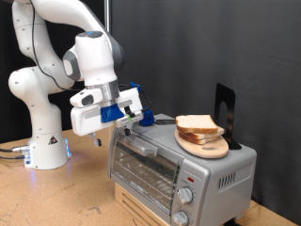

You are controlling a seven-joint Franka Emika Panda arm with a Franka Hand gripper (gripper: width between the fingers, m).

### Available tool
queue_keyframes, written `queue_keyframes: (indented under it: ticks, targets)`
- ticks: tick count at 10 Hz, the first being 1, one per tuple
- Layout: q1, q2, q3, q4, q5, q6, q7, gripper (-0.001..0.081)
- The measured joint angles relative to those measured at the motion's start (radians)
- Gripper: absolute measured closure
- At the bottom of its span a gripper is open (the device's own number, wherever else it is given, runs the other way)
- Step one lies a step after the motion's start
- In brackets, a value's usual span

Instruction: Make a piece of toast with the oven

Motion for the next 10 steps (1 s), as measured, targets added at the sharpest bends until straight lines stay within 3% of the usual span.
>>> queue_keyframes:
  ticks: [6,10]
  targets:
    - [-0.095,0.024,-0.031,-0.003,-0.092,0.015,-0.029,0.0124]
    - [-0.157,0.052,-0.035,-0.001,-0.219,-0.013,-0.036,0.0124]
